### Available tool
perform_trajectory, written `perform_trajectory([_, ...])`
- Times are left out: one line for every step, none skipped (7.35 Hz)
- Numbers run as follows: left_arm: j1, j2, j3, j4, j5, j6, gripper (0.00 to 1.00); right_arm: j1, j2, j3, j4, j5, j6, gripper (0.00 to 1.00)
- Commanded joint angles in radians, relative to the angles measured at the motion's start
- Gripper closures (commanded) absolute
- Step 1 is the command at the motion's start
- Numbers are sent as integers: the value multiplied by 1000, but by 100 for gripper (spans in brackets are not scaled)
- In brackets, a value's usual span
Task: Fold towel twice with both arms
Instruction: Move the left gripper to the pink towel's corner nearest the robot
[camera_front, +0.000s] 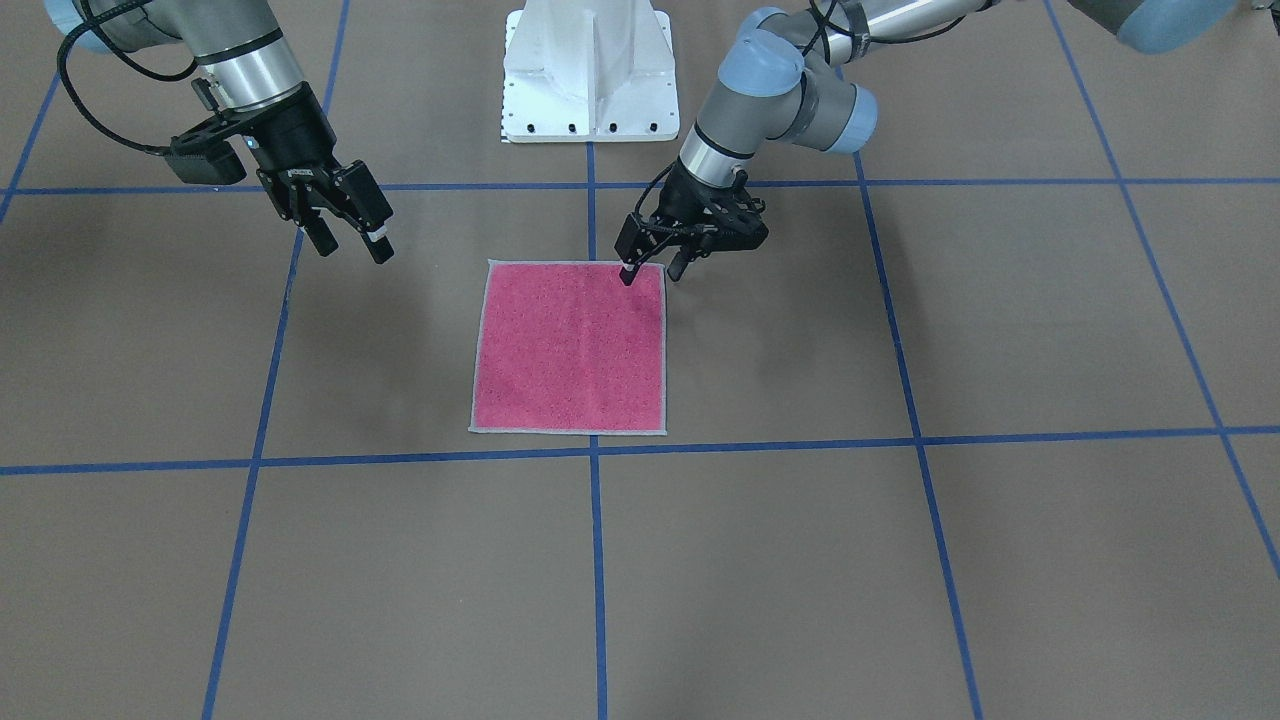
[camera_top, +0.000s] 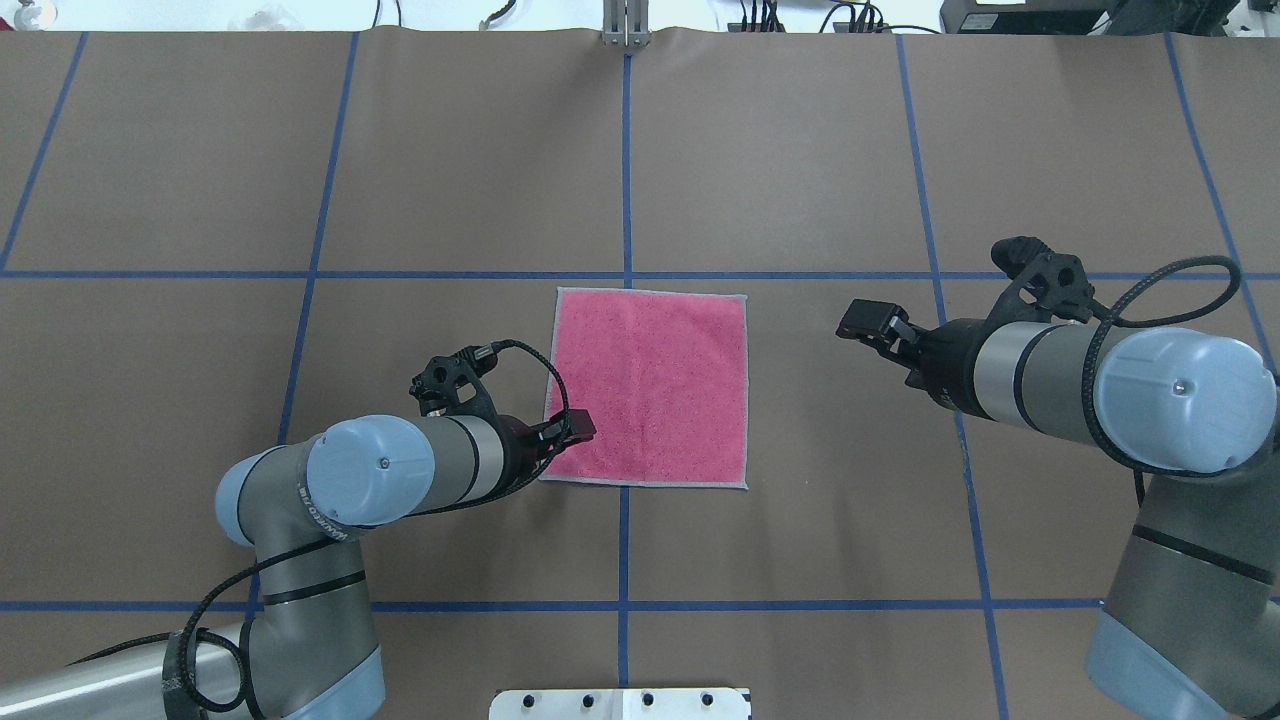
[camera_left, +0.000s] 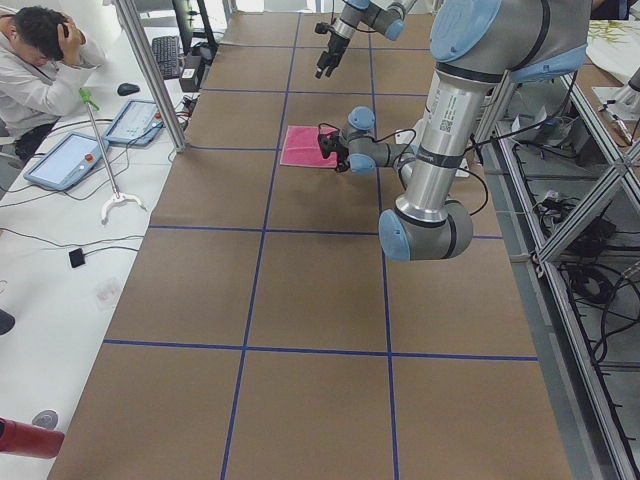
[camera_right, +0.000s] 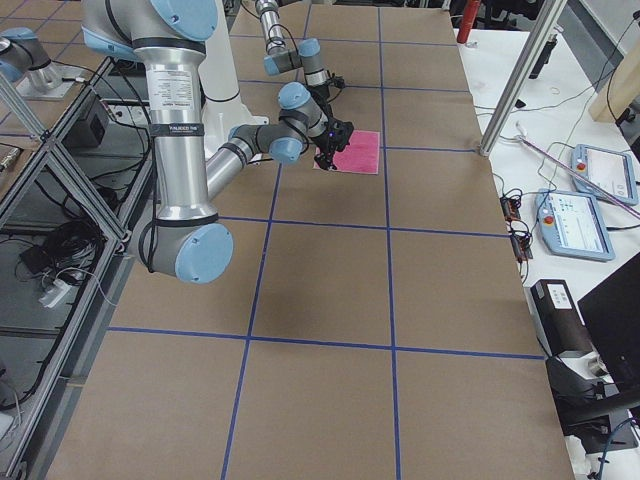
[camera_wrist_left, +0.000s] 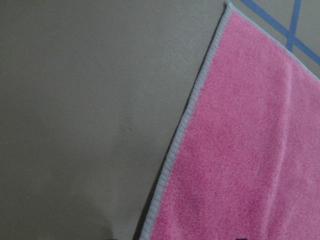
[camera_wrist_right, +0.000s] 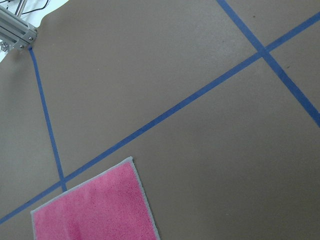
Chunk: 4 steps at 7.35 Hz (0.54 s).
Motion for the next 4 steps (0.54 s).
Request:
perform_trajectory([11, -4, 4, 0, 12, 0, 17, 0, 0, 1, 0, 0, 0, 1])
perform_trajectory([16, -4, 6, 0, 16, 0, 17, 0, 0, 1, 0, 0, 0, 1])
perform_trajectory([16, -4, 4, 0, 16, 2, 17, 0, 0, 1, 0, 0, 0, 1])
perform_trajectory([16, -4, 4, 0, 16, 2, 17, 0, 0, 1, 0, 0, 0, 1])
